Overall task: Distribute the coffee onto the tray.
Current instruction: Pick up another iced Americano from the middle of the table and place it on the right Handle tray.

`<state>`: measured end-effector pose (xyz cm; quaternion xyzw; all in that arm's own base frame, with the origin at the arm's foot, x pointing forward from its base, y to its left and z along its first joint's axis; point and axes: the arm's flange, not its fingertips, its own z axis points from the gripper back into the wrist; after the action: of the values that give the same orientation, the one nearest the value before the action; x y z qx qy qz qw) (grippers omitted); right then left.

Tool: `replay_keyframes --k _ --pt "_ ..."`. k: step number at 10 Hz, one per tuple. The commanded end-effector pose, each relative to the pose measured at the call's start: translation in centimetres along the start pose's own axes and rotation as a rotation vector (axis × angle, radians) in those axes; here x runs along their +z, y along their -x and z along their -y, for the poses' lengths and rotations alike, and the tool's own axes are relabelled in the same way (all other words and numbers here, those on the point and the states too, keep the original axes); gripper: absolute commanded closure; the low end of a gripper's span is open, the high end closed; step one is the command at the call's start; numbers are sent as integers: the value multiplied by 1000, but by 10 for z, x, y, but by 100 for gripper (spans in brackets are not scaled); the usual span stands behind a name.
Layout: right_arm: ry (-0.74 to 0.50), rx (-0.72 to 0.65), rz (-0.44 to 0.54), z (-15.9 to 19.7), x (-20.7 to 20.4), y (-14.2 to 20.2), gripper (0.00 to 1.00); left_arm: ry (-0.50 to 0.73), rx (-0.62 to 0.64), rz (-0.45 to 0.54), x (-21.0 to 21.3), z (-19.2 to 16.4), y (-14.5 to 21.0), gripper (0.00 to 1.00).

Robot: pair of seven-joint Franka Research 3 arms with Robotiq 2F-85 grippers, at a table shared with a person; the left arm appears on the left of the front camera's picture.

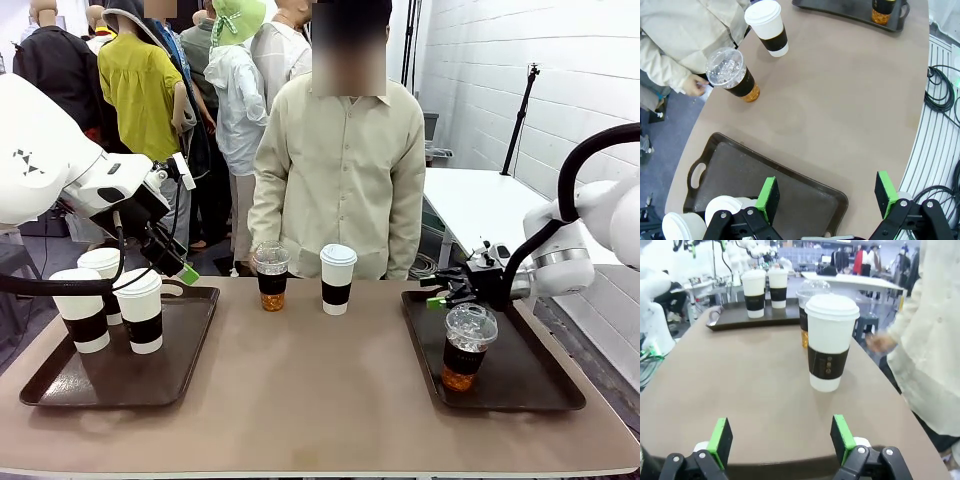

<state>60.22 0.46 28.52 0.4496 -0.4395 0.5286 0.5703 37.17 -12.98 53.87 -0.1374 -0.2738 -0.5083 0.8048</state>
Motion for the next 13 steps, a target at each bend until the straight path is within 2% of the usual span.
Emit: replay_keyframes --k 1,7,13 --pt "-6 -4 61 11 -10 1 0 13 0 8 1 -1 0 0" --pt "39 -11 86 16 -33 2 0 13 0 8 1 -1 0 0" --pt "16 -15 78 10 -30 2 0 13 0 8 1 -1 0 0"
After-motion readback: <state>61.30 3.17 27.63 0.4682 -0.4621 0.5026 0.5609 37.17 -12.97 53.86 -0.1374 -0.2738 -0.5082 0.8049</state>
